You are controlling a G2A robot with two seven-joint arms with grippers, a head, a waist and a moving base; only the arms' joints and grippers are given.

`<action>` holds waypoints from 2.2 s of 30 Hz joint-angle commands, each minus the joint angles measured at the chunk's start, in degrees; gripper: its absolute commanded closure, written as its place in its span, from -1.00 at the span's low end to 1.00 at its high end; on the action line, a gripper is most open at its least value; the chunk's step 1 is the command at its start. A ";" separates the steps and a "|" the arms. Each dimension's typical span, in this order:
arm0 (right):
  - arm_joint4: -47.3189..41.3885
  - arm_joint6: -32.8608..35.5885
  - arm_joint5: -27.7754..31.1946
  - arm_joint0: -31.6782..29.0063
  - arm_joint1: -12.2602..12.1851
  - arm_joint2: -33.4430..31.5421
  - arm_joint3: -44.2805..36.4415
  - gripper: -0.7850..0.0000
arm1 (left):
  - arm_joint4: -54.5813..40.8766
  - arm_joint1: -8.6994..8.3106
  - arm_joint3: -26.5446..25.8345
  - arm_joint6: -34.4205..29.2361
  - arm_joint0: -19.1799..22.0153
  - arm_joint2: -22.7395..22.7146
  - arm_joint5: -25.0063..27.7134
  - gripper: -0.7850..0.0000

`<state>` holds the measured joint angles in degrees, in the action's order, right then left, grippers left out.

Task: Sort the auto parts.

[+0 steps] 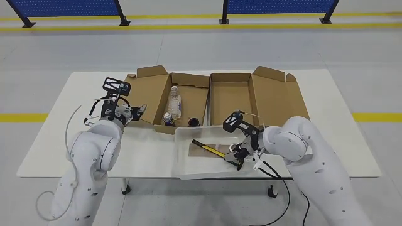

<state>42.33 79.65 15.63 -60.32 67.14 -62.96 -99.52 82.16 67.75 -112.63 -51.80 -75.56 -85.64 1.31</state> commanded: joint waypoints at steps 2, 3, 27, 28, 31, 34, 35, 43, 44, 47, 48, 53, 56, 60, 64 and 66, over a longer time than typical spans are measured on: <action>0.00 0.00 0.00 0.00 0.00 0.00 0.00 -1.00 | 0.00 0.00 0.00 0.00 0.00 0.00 0.00 -1.00; 0.00 0.00 0.00 0.00 0.00 0.00 0.00 -1.00 | 0.00 0.00 0.00 0.00 0.00 0.00 0.00 -1.00; 5.71 0.86 -0.95 10.75 3.74 19.36 13.09 -0.40 | 0.00 0.00 0.00 0.00 0.00 0.00 0.00 -1.00; 5.87 0.85 -0.98 11.03 3.99 20.31 14.08 -0.44 | 0.00 0.00 0.00 0.00 0.00 0.00 0.00 -1.00; 6.12 0.65 -1.34 11.84 4.54 21.92 16.15 -0.36 | 0.00 0.00 0.00 0.00 0.00 0.00 0.00 -1.00; 6.15 0.30 -1.62 12.39 5.00 23.12 17.83 -0.39 | 0.00 0.00 0.00 0.00 0.00 0.00 0.00 -1.00; 6.40 0.43 -1.66 12.80 5.22 23.73 18.72 -0.36 | 0.00 0.00 0.00 0.00 0.00 0.00 0.00 -1.00; 5.97 -0.14 -2.61 14.37 6.33 25.70 22.68 -0.25 | 0.00 0.00 0.00 0.00 0.00 0.00 0.00 -1.00; 5.93 -0.02 -2.66 14.53 6.45 25.91 22.94 -0.07 | 0.00 0.00 0.00 0.00 0.00 0.00 0.00 -1.00; 5.58 0.18 -3.10 14.85 6.76 26.36 23.70 -0.01 | 0.00 0.00 0.00 0.00 0.00 0.00 0.00 -1.00; 5.62 0.60 -3.39 14.97 6.84 26.53 24.22 0.00 | 0.00 0.00 0.00 0.00 0.00 0.00 0.00 -1.00; 4.67 0.62 -3.66 15.41 7.21 26.77 25.24 0.23 | 0.00 0.00 0.00 0.00 0.00 0.00 0.00 -1.00; 4.72 0.91 -3.09 15.75 7.33 26.98 25.41 0.10 | 0.00 0.00 0.00 0.00 0.00 0.00 0.00 -1.00; 4.57 0.62 -2.82 15.96 7.44 26.99 25.34 0.10 | 0.00 0.00 0.00 0.00 0.00 0.00 0.00 -1.00; 5.00 0.29 -2.83 16.20 7.42 26.75 24.79 0.03 | 0.00 0.00 0.00 0.00 0.00 0.00 0.00 -1.00; 5.37 0.33 -3.01 16.14 7.36 26.62 24.50 0.00 | 0.00 0.00 0.00 0.00 0.00 0.00 0.00 -1.00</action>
<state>47.53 79.97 12.72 -44.14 74.54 -36.28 -74.91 82.16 67.75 -112.63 -51.80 -75.56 -85.64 1.31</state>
